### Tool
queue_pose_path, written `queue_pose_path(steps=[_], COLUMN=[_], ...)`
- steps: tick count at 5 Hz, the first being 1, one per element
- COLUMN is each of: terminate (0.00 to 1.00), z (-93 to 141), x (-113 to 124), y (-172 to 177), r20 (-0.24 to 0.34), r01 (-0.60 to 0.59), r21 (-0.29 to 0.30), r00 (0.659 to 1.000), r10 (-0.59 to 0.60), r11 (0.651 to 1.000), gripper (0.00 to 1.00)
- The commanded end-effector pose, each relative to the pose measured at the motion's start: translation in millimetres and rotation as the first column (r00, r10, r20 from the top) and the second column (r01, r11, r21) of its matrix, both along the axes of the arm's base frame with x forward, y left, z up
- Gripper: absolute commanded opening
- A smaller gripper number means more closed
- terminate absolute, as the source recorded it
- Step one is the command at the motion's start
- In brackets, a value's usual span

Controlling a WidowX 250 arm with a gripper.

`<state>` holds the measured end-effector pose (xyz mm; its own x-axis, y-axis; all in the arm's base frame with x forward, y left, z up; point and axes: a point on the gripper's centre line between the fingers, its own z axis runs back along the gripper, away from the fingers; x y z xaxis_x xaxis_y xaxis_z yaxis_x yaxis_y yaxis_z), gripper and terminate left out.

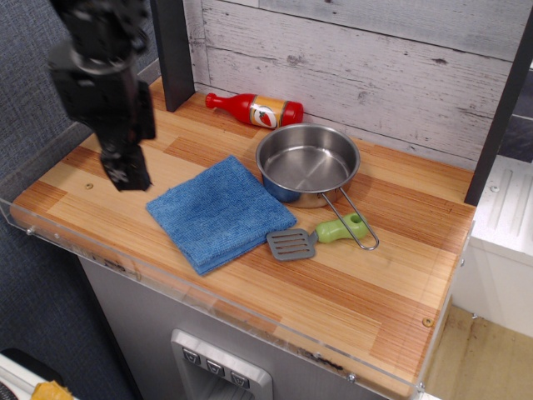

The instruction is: Place the blue cloth at the edge of the table.

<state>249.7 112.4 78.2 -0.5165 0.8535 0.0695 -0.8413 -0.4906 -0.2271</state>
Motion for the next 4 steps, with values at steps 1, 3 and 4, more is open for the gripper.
queue_pose_path(steps=[1,3,4], terminate=[0.00,0.00,0.00], z=[-22.9,-45.5,-51.5], x=[7.0,4.0,3.3], y=[-27.4,-36.2,-29.8], r20=[-0.023,-0.049,-0.061], r01=[0.046,0.050,0.034], r21=[0.019,-0.018,-0.009], r00=[0.999,0.998,0.998], r10=[-0.045,-0.051,-0.035], r11=[0.999,0.999,0.999], gripper=[1.00,1.00,1.00])
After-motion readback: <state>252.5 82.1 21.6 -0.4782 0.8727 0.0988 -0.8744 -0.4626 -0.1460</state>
